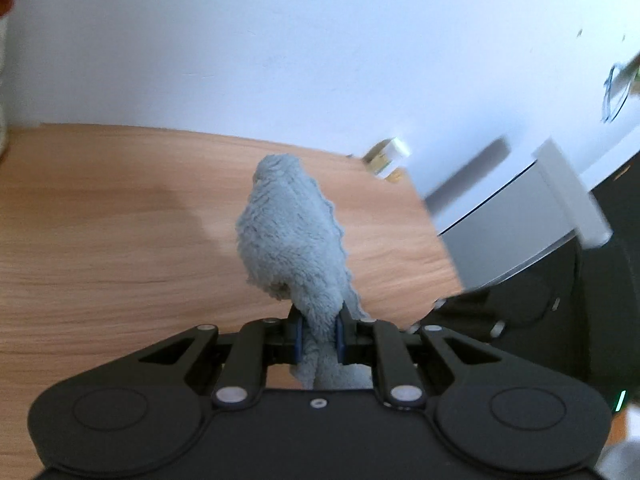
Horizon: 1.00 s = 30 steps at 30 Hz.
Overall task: Clean bowl
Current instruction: 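Rotate the bowl with the right tool while the left tool wipes its outer rim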
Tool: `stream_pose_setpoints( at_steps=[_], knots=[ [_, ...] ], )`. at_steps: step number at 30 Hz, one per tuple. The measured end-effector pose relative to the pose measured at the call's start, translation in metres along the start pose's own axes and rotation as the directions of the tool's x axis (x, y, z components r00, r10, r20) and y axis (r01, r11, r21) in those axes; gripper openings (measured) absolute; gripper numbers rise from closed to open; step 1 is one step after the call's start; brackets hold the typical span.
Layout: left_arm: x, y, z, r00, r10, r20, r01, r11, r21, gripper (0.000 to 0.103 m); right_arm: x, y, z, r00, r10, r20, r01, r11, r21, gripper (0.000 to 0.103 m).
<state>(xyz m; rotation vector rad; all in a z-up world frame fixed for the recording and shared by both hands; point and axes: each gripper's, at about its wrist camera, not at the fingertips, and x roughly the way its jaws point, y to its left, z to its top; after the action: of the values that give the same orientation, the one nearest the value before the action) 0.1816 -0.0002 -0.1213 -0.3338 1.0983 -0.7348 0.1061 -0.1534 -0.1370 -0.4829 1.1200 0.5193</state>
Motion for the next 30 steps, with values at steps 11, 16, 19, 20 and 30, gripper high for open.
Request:
stream_pose_setpoints(
  at_steps=[11, 16, 19, 20, 30],
  knots=[
    [0.042, -0.005, 0.003, 0.995, 0.003, -0.104, -0.009, 0.998, -0.055, 0.013, -0.002, 0.007, -0.002, 0.997, -0.075, 0.03, 0.077, 0.995, -0.065, 0.014],
    [0.048, -0.003, 0.002, 0.993, -0.041, -0.114, 0.026, 0.991, -0.128, 0.013, -0.002, 0.005, -0.002, 0.997, -0.079, 0.02, 0.08, 0.996, -0.043, 0.015],
    [0.047, -0.005, 0.001, 0.994, -0.037, -0.101, 0.022, 0.99, -0.141, 0.013, -0.002, 0.006, -0.002, 0.997, -0.081, 0.017, 0.082, 0.995, -0.052, 0.015],
    [0.047, -0.006, 0.001, 0.995, -0.025, -0.099, 0.012, 0.992, -0.126, 0.013, -0.002, 0.006, -0.001, 0.996, -0.082, 0.016, 0.083, 0.995, -0.052, 0.014],
    [0.04, 0.011, -0.011, 0.992, 0.072, -0.104, -0.084, 0.989, -0.124, 0.013, -0.004, -0.003, -0.007, 0.996, -0.086, 0.015, 0.085, 0.996, 0.013, 0.016]
  ],
)
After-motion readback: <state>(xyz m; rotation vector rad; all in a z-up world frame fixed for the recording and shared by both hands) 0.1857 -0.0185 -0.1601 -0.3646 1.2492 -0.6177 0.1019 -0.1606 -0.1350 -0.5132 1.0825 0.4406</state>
